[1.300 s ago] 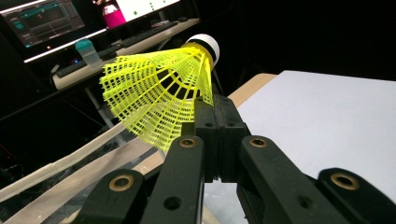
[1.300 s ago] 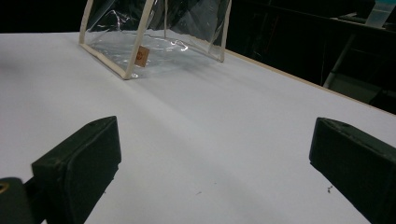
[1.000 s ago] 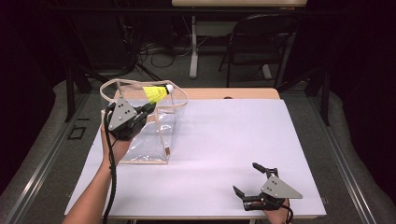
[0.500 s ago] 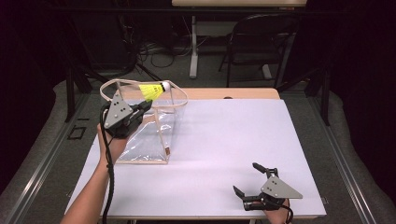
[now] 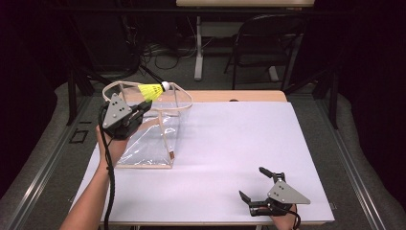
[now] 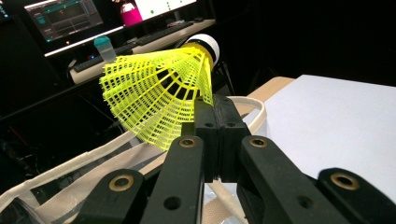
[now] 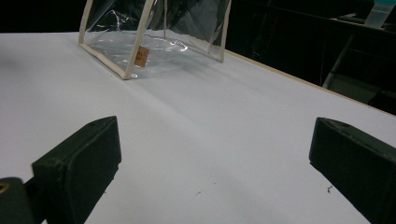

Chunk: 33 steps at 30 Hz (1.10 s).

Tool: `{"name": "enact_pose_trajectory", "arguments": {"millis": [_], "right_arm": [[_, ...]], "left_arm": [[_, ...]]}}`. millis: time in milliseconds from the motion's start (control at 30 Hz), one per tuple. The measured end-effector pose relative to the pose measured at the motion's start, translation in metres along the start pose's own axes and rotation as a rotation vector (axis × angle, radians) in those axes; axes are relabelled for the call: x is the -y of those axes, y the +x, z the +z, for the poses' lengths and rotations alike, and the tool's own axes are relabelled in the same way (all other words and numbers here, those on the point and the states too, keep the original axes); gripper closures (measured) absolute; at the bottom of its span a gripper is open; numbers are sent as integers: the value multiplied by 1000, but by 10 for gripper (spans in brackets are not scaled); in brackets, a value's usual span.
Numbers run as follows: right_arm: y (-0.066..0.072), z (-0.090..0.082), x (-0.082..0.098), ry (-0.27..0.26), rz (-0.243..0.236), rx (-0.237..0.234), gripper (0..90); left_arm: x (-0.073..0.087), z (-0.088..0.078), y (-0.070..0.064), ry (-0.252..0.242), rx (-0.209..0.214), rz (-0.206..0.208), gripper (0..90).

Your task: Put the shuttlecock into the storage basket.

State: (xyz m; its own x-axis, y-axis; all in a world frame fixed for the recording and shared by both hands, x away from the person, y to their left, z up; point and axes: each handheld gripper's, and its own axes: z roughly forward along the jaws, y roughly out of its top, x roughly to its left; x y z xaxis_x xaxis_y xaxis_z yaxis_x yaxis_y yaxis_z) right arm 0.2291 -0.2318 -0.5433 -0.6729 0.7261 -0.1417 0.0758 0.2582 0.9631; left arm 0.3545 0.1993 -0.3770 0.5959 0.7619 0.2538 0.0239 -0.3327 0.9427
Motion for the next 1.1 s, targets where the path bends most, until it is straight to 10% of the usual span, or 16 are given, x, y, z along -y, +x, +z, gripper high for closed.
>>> {"name": "enact_pose_trajectory", "arguments": {"millis": [1100], "right_arm": [[0,0,0,1,1,0,17]], "left_arm": [[15,14,34,92,-48,-57,900]]}}
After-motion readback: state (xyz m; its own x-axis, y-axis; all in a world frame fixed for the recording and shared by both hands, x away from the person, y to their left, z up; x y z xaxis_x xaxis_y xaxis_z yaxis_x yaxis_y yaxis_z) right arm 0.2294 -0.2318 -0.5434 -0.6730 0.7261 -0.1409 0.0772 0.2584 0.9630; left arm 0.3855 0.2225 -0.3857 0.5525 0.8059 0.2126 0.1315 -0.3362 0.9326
